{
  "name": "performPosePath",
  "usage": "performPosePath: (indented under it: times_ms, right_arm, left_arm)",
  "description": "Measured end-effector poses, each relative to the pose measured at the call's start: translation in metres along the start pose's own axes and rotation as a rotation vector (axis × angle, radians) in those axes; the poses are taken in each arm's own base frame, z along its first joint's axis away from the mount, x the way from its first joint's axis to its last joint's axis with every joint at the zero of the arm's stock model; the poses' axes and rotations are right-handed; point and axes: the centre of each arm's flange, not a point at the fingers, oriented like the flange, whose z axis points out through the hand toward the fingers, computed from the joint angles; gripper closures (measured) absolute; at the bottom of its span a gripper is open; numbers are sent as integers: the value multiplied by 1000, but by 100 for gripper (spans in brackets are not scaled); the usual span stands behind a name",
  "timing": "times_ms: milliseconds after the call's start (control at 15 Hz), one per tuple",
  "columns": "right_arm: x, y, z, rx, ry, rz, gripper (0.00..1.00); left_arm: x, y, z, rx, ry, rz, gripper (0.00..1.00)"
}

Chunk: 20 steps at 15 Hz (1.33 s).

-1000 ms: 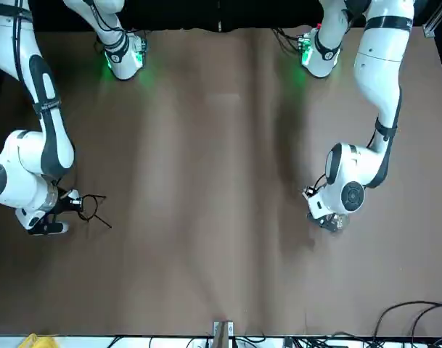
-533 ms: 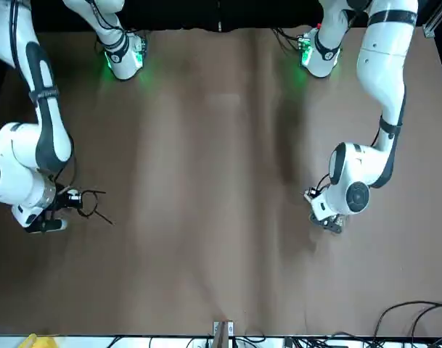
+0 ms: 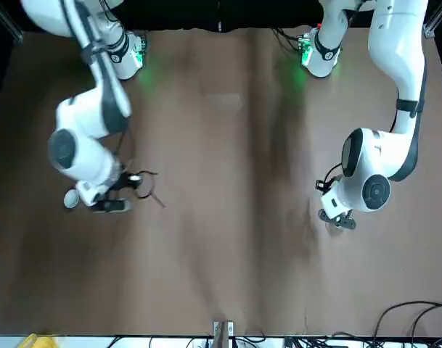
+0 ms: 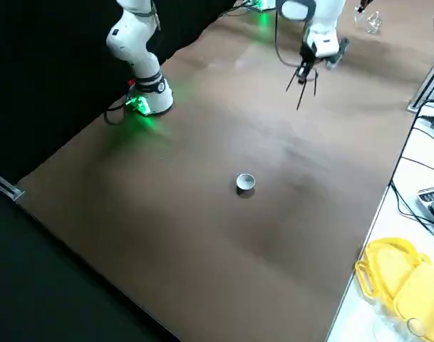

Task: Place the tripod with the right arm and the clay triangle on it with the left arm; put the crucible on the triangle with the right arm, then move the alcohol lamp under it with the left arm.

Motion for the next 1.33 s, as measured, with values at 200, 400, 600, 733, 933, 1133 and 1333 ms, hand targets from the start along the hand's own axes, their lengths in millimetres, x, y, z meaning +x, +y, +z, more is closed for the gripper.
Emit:
performPosePath:
  times_ms: [200,400,600,733,933,1133,1333]
  right_arm:
    - [-21,-65,4,40,-6,2,92]
    - [-34,-111,9,55,-12,3,92]
    - [-36,-168,26,56,-2,7,92]
    - [-35,-207,43,58,5,11,92]
    - [-32,-253,71,105,79,62,92]
    - [-37,-269,90,112,91,73,92]
    - [-39,-272,100,106,85,70,92]
  left_arm:
    - [-6,15,-24,-51,33,-56,87]
    - [-10,25,-49,-144,71,-111,87]
    - [-17,30,-74,-214,105,-163,87]
    - [-23,34,-92,-274,128,-199,87]
    - [-36,44,-123,-377,154,-270,87]
    - [-38,54,-128,-444,145,-298,87]
    - [-38,63,-128,-460,133,-317,87]
